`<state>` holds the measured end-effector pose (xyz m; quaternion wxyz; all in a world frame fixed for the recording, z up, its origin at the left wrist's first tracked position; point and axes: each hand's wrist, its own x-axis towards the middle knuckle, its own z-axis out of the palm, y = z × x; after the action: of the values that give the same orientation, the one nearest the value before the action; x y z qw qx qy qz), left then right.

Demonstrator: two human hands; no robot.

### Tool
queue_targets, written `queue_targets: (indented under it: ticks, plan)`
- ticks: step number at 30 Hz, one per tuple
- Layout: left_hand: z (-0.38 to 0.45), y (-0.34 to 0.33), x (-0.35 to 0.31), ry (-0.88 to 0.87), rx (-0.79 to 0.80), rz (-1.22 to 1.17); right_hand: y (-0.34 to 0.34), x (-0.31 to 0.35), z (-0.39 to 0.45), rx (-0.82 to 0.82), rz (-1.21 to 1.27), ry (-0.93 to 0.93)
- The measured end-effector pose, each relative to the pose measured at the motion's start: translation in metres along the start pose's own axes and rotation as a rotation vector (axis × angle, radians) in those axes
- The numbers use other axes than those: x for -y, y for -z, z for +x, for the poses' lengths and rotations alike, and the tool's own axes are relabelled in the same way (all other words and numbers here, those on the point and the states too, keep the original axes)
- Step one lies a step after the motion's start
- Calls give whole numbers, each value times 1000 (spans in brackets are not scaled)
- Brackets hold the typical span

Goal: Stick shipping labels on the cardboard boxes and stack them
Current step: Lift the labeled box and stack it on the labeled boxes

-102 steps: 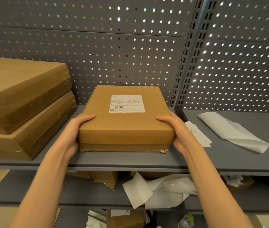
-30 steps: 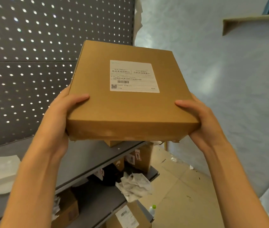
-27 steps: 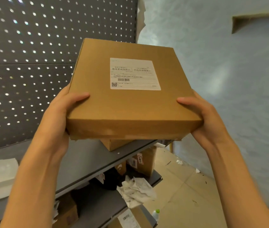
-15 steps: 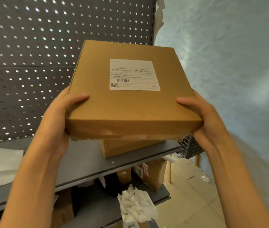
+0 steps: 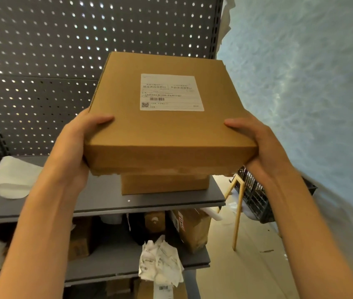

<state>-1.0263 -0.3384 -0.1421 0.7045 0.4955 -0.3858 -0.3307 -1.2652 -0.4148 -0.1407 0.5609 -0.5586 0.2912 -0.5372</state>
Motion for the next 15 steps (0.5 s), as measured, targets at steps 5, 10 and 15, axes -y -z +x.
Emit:
queue_targets:
  ticks: [5,10,15]
  plan:
    - [9,-11,-10,21,-36,25,5,7,21,17,19,-11]
    - [31,-18,-20,47,-80,21,4,14,52,44,24,-24]
    - [55,-26,-22,49,-78,18,2,17,82,17,37,-49]
